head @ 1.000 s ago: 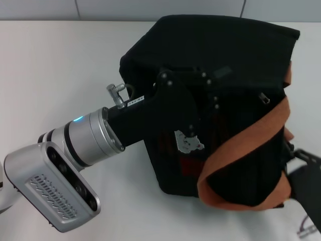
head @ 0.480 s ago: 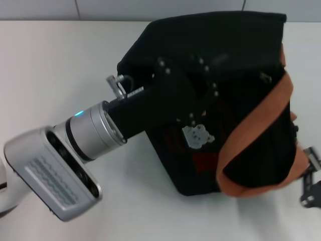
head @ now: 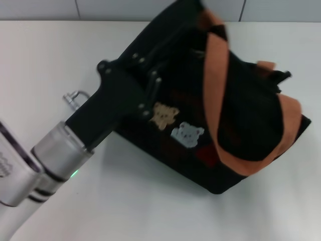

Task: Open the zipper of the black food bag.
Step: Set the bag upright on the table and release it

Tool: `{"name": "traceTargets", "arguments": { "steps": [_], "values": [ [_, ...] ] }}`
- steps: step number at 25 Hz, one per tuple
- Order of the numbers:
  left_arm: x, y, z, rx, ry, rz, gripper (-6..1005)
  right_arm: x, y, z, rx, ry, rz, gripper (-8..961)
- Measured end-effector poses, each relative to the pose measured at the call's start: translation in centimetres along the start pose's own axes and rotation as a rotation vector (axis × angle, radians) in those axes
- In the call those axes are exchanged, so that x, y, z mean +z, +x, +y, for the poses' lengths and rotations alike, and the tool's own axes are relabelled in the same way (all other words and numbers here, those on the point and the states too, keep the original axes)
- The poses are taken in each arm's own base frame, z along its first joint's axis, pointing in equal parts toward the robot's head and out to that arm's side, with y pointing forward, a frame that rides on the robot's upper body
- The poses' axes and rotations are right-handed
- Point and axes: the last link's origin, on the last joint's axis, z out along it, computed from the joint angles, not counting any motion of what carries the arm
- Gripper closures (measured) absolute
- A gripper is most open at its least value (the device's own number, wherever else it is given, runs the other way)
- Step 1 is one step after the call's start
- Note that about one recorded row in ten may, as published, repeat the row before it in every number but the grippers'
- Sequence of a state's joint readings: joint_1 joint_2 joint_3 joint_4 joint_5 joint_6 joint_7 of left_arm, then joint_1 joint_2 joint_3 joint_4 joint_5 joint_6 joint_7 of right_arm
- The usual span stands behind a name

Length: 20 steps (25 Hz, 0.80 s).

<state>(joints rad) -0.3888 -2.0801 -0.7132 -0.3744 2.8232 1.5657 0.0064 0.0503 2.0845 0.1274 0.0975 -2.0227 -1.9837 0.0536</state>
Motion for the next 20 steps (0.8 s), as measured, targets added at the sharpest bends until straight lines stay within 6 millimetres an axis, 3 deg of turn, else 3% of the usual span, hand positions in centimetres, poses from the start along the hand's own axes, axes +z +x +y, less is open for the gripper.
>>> {"name": "traceTargets", "arguments": {
  "steps": [1, 4, 8, 9, 13, 20],
  "values": [
    [0.0, 0.0, 0.0, 0.0, 0.0, 0.0, 907, 0.1, -0.1, -0.1, 0.027, -0.026, -0.008, 656],
    [-4.0, -1.4, 0.5, -0.168, 0.032, -0.131, 907, 0.9, -0.5, 0.0, 0.162, -0.192, -0.036, 520],
    [-4.9, -1.7, 1.0, -0.164, 0.01, -0.167, 907, 1.6, -0.5, 0.6, 0.235, -0.314, -0.032, 390],
    [-6.3, -2.1, 1.8, -0.142, -0.039, -0.216, 907, 1.8, -0.5, 0.8, 0.256, -0.347, -0.031, 357],
    [-6.9, -1.7, 2.1, -0.144, -0.045, -0.203, 907, 2.5, -0.5, 1.6, 0.333, -0.51, -0.019, 334],
    [-6.4, -1.9, 1.9, -0.194, -0.081, -0.208, 801, 4.1, 0.3, 2.1, 0.438, -0.759, 0.101, 328]
  ]
}}
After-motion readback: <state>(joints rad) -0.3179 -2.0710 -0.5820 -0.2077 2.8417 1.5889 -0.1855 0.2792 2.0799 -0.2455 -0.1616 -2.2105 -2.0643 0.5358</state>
